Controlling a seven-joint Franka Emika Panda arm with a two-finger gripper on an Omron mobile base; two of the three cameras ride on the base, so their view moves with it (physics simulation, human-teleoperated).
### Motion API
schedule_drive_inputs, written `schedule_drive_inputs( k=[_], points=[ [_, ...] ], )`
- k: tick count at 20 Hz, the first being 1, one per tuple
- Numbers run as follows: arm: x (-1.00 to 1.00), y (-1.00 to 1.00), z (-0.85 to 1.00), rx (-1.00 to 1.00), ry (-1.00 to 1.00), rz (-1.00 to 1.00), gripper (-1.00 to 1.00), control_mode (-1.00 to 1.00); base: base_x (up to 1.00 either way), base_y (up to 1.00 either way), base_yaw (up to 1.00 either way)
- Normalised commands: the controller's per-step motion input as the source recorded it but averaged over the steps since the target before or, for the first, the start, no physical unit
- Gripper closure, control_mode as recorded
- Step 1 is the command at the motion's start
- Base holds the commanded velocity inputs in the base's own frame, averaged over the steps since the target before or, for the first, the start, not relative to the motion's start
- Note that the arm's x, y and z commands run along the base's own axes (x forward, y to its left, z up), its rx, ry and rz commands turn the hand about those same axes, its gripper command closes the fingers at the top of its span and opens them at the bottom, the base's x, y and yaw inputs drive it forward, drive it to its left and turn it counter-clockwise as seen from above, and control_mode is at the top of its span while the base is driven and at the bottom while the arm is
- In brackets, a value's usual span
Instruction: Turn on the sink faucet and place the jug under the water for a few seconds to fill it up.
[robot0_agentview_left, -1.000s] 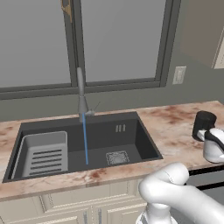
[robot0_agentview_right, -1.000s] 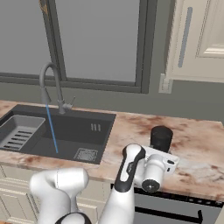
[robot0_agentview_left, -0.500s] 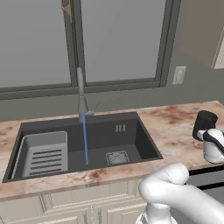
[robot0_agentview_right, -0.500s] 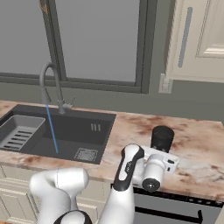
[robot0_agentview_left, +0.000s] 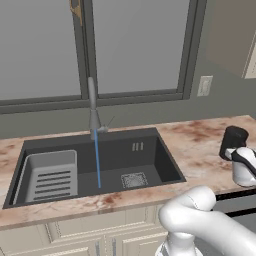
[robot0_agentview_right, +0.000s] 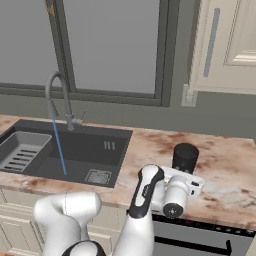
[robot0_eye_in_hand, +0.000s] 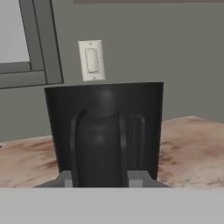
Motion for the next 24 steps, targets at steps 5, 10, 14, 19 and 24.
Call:
schedule_drive_inputs(
  k=[5, 10, 14, 19, 24],
  points=[
    [-0.1, 0.0, 0.5, 0.0, -0.08, 0.11, 1.0, -1.0, 0.0, 0.0, 0.0],
    [-0.1, 0.09, 0.63, 0.0, -0.07, 0.19, 1.0, -1.0, 0.0, 0.0, 0.0],
    [-0.01, 0.22, 0.53, 0.0, -0.01, 0.26, 1.0, -1.0, 0.0, 0.0, 0.0],
    [-0.01, 0.28, 0.34, 0.0, 0.0, 0.3, 1.0, -1.0, 0.0, 0.0, 0.0],
    [0.0, 0.43, 0.22, 0.0, 0.01, 0.34, 1.0, -1.0, 0.0, 0.0, 0.0]
  ],
)
